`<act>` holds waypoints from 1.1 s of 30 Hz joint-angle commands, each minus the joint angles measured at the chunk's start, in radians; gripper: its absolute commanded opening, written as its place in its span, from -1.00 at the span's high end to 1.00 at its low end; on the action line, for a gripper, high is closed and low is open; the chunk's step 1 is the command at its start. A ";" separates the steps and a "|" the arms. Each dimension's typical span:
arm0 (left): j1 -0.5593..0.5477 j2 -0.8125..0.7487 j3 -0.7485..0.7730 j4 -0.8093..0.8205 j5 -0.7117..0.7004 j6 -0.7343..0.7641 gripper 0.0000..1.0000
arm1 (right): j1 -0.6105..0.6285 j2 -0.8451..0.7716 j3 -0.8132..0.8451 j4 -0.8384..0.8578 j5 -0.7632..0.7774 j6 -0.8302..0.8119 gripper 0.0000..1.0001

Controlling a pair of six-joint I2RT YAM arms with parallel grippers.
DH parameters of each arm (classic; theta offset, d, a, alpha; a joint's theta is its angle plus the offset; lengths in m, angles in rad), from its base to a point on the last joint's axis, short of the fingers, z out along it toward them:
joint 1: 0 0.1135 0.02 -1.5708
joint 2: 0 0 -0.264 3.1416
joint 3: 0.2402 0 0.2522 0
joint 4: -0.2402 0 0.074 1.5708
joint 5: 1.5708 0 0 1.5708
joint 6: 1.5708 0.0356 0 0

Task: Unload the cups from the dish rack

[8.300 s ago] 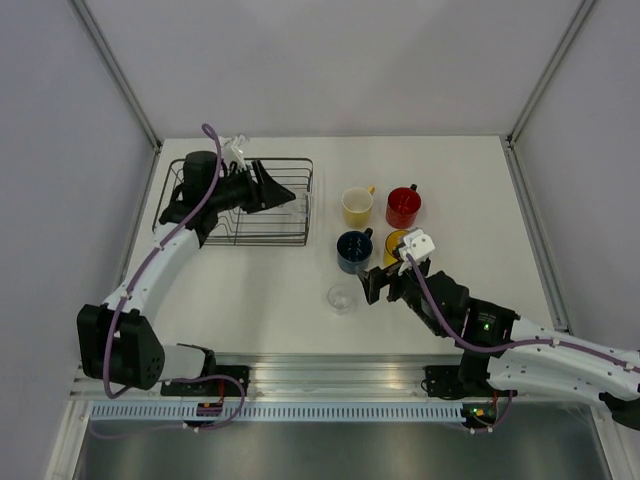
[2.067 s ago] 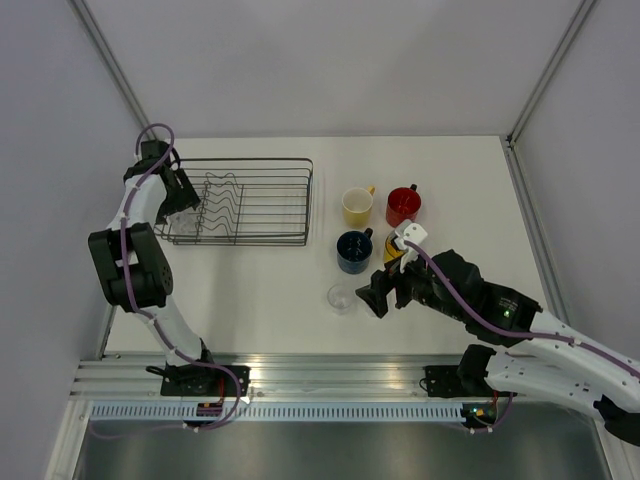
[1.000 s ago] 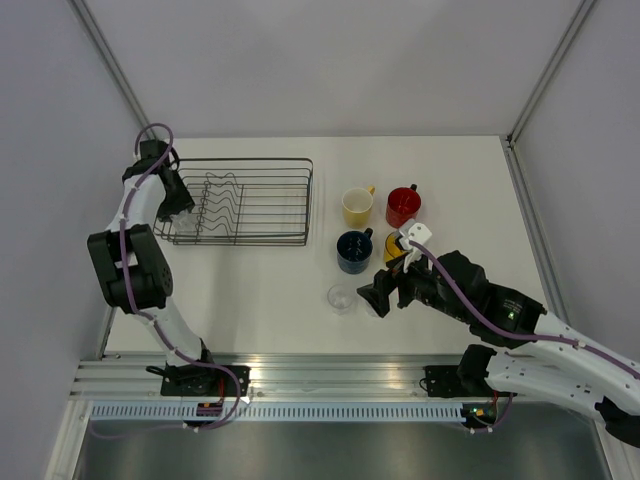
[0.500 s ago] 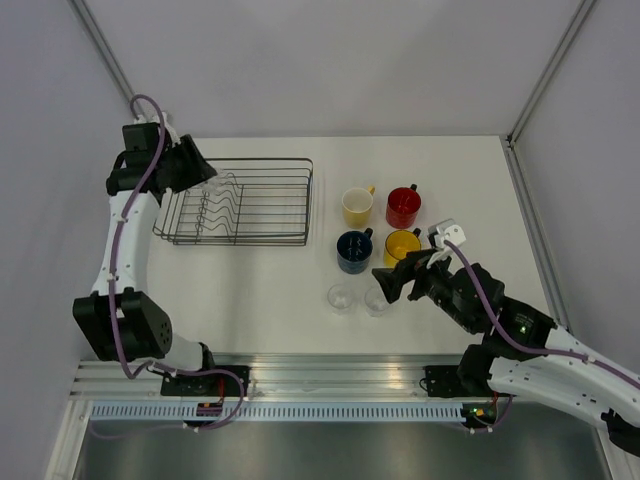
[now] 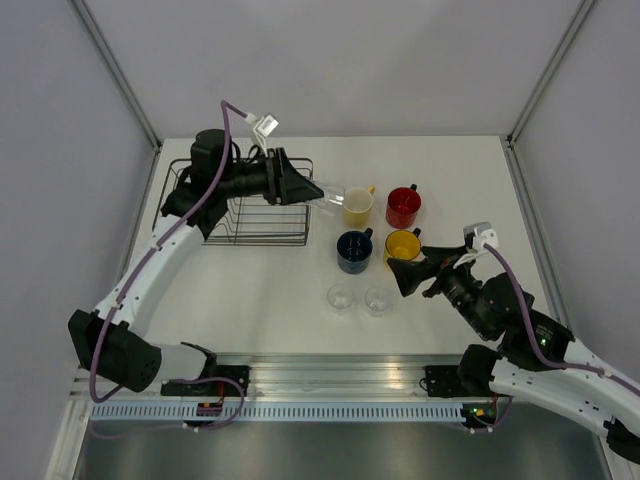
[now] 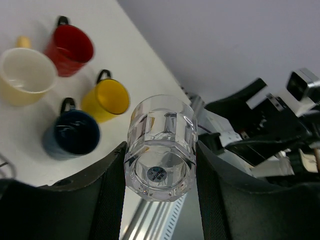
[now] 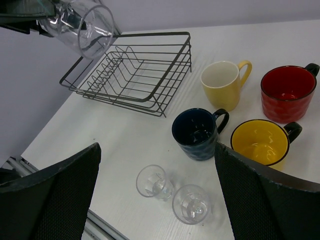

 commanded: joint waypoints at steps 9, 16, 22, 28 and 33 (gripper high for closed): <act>-0.264 -0.143 -0.298 0.769 0.076 -0.476 0.95 | -0.004 -0.122 0.057 0.061 -0.314 -0.030 -0.72; -0.431 -0.164 -0.448 1.020 -0.090 -0.607 0.95 | -0.002 -0.084 0.118 0.087 -0.510 0.002 -0.34; -0.502 -0.154 -0.502 1.107 -0.162 -0.640 0.95 | -0.002 -0.018 0.140 0.097 -0.547 0.011 -0.13; -0.543 -0.137 -0.542 1.190 -0.202 -0.697 0.95 | -0.002 0.003 0.146 0.121 -0.558 0.002 0.31; -0.565 -0.125 -0.559 1.224 -0.203 -0.728 0.95 | -0.004 0.006 0.138 0.131 -0.564 -0.021 0.45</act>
